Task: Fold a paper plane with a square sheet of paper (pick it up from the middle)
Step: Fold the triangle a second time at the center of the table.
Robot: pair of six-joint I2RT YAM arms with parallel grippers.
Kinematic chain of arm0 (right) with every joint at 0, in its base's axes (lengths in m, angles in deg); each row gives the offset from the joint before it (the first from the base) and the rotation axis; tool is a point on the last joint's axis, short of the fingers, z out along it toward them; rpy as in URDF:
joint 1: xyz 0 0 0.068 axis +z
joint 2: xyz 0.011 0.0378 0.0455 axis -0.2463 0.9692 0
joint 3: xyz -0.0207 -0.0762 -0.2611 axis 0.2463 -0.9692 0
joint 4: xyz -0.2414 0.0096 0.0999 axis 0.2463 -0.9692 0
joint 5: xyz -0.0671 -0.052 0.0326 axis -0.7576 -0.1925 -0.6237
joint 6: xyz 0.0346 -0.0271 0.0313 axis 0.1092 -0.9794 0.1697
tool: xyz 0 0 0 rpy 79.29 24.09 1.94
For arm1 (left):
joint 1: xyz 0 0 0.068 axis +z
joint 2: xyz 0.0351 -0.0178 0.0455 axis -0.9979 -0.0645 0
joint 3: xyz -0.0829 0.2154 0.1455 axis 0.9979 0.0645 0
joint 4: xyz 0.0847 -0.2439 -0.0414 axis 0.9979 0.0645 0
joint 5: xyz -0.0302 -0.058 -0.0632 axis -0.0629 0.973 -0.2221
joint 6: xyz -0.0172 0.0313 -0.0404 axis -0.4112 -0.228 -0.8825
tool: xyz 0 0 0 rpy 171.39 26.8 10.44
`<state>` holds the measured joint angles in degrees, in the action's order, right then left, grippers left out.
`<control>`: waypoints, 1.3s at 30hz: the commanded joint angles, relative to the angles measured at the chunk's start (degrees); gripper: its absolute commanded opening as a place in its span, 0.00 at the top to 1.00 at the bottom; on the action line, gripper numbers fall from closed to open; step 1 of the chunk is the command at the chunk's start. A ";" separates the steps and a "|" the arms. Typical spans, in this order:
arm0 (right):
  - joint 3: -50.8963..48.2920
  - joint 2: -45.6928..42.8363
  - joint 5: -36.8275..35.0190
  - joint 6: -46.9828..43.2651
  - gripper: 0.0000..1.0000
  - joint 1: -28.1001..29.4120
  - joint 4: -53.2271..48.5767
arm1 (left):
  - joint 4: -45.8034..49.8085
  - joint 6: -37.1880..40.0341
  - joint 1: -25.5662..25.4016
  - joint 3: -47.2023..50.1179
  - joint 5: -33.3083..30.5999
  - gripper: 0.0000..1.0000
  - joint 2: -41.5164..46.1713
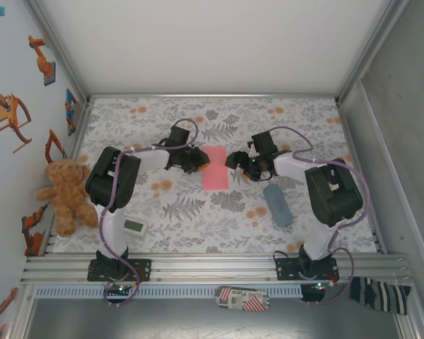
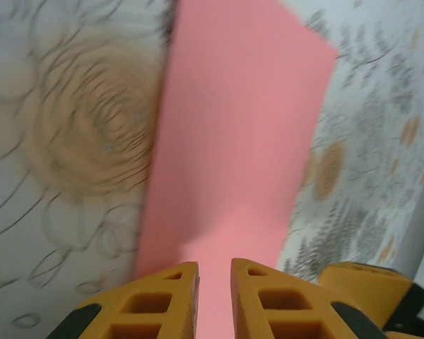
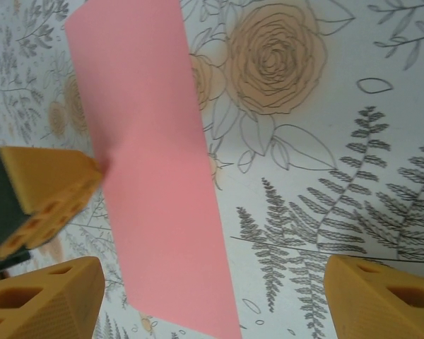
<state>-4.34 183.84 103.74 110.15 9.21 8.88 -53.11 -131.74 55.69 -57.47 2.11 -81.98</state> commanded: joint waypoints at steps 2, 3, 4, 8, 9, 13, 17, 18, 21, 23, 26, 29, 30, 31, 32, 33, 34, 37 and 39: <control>-0.72 0.33 2.35 0.16 0.20 -0.35 1.07 | 2.97 0.54 -0.82 2.16 -0.04 0.79 2.47; -0.61 0.65 2.82 0.16 0.21 -0.28 1.06 | 3.09 0.56 -0.94 2.16 0.00 0.79 2.33; -0.70 0.82 3.16 0.16 0.21 -0.27 1.21 | 2.97 0.51 -1.04 2.05 0.07 0.79 2.14; -0.98 0.98 4.34 -0.35 0.26 -0.26 0.86 | 4.02 -0.70 -1.09 1.72 -1.49 0.79 1.41; -0.96 0.84 4.58 -0.65 0.27 -0.30 0.27 | 5.28 -1.14 -1.05 1.53 -2.44 0.79 1.11; -1.21 0.74 7.07 -1.63 0.33 -0.18 -2.01 | 11.25 -3.61 -1.20 0.16 -5.26 0.79 -0.61; -2.17 0.82 10.39 -2.16 0.40 0.01 -3.85 | 11.26 -7.52 -1.36 0.74 -6.06 0.78 -1.37; -2.40 0.71 10.83 -2.37 0.41 0.17 -4.55 | 11.33 -8.34 -1.40 0.86 -6.43 0.78 -1.45; -2.55 0.03 10.83 -3.85 0.43 0.71 -6.76 | 11.84 -9.71 -1.55 1.09 -6.94 0.78 -1.86; -2.46 0.05 10.81 -4.55 0.44 1.03 -7.75 | 12.00 -10.21 -1.55 1.02 -6.60 0.78 -2.25; -2.37 0.52 10.89 -4.93 0.48 1.27 -7.98 | 12.37 -11.14 -1.44 1.09 -6.08 0.77 -2.95; -2.04 1.12 11.00 -4.85 0.50 1.48 -7.74 | 13.06 -11.61 -1.45 1.27 -6.21 0.77 -2.95; -1.85 1.25 11.07 -4.84 0.51 1.57 -7.66 | 13.25 -11.84 -1.43 1.28 -6.11 0.77 -2.93; -1.71 1.45 11.07 -4.88 0.51 1.65 -7.70 | 13.26 -11.96 -1.38 1.31 -5.92 0.77 -3.02; -1.61 1.56 11.07 -4.94 0.51 1.74 -7.65 | 13.24 -11.98 -1.23 1.37 -5.65 0.76 -3.07; -1.52 1.80 11.07 -4.97 0.52 1.77 -7.57 | 13.29 -11.98 -1.22 1.37 -5.59 0.77 -3.12; -1.47 1.85 11.08 -4.98 0.52 1.76 -7.55 | 13.24 -11.98 -1.22 1.35 -5.64 0.76 -3.09; -1.36 2.32 11.16 -5.06 0.53 1.85 -7.46 | 13.46 -11.90 -1.26 1.26 -5.72 0.76 -3.13; -1.32 2.77 11.37 -5.02 0.53 1.92 -7.18 | 13.55 -11.81 -1.25 1.15 -5.72 0.76 -3.21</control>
<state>-6.19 185.86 114.15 106.08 10.43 2.56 -48.10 -142.60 54.44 -57.62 -1.02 -81.52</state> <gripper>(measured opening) 0.474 0.236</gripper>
